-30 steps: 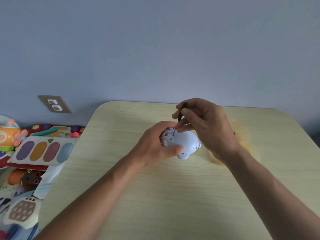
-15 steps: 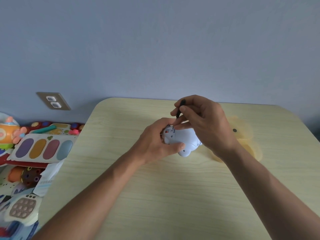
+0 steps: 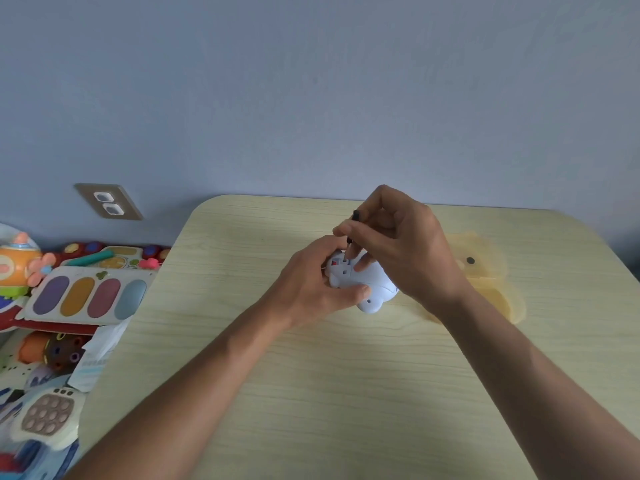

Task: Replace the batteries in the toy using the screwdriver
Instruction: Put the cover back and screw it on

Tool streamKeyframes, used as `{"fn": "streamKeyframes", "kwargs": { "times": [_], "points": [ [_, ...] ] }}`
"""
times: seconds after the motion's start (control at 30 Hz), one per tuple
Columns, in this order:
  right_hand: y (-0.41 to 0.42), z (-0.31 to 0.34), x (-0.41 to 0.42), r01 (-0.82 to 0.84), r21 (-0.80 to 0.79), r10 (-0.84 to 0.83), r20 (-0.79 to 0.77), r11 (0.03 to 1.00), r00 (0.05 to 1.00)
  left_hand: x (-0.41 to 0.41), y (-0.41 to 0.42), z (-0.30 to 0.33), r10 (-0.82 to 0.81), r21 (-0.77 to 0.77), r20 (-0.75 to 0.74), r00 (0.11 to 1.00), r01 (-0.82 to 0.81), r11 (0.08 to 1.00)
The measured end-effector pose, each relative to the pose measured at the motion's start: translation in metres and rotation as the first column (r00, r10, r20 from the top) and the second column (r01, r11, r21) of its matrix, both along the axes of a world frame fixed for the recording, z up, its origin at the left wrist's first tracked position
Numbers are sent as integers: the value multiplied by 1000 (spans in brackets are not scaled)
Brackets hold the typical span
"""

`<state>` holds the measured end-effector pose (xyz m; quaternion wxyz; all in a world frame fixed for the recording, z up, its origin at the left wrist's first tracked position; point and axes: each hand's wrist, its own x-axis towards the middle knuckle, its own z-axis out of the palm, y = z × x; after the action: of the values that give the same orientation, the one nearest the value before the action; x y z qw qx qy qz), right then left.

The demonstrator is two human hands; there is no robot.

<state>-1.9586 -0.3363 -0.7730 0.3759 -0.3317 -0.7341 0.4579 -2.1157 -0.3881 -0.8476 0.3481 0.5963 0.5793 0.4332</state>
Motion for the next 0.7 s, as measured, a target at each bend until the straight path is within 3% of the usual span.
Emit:
{"fn": "streamKeyframes", "kwargs": {
  "times": [0.27, 0.5, 0.7],
  "points": [
    [2, -1, 3, -114, -22, 114, -3, 993, 994, 0, 1, -1, -6, -18, -3, 1000, 6, 1000],
    [2, 1, -3, -35, -111, 23, -108, 993, 994, 1, 1, 0, -7, 13, -9, 1000, 7, 1000],
    [-1, 2, 2, -131, -152, 115, -110, 980, 987, 0, 0, 1, -4, 20, -41, 999, 5, 1000]
  ]
}}
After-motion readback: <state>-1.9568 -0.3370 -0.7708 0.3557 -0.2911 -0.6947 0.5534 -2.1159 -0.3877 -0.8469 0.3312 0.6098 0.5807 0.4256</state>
